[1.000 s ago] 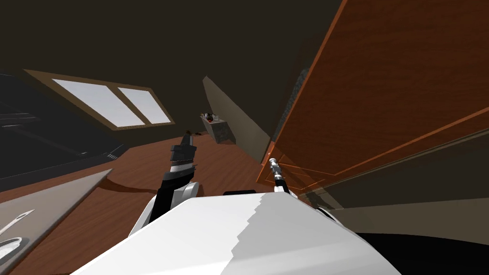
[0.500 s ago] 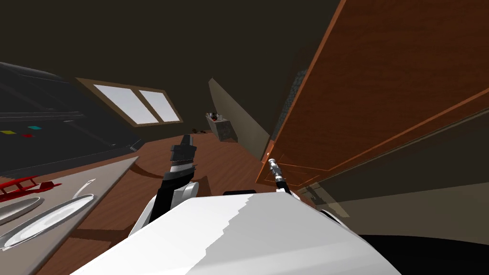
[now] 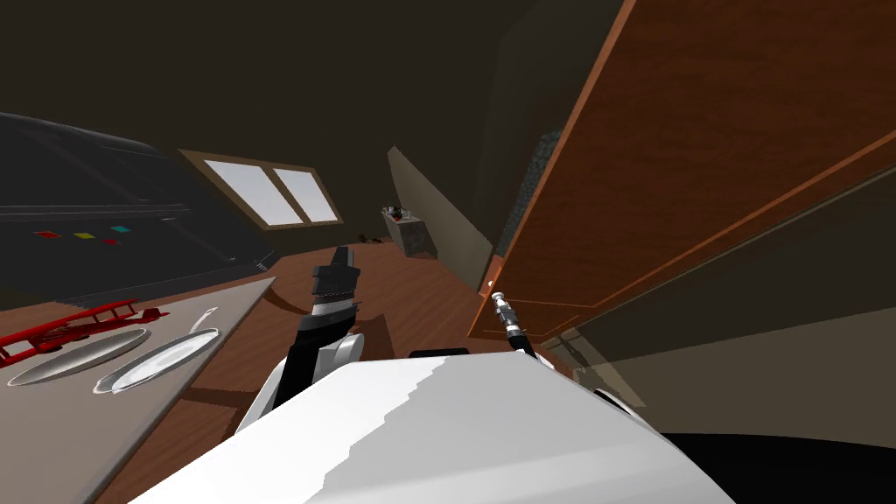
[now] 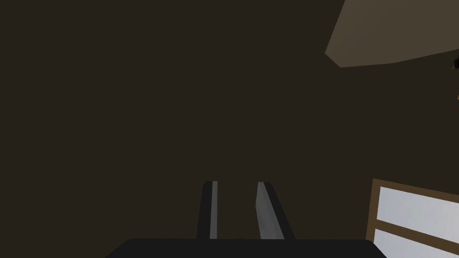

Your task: Pull the door open

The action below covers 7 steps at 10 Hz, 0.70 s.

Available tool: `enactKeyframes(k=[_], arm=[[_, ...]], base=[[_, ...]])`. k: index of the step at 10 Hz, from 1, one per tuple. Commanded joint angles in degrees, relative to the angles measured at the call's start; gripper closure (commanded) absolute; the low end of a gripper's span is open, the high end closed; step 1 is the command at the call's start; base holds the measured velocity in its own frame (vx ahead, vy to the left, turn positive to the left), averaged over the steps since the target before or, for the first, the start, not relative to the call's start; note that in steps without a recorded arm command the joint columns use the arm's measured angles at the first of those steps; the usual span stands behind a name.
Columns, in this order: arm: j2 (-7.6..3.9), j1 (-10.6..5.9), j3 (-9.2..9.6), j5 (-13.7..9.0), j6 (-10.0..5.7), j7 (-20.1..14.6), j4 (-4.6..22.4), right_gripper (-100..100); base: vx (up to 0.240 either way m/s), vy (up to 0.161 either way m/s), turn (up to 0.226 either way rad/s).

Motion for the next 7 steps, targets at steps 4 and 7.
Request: enactKeyframes(k=[4, 7], arm=[[-2.33, 1.65, 3.15, 1.64, -2.94, -3.27, -0.32, 100], [-2.90, 1.57, 4.27, 2.27, -4.18, -4.51, 0.59, 100]], base=[[-0.196, -0.051, 0.081], [-0.167, -0.050, 0.062]])
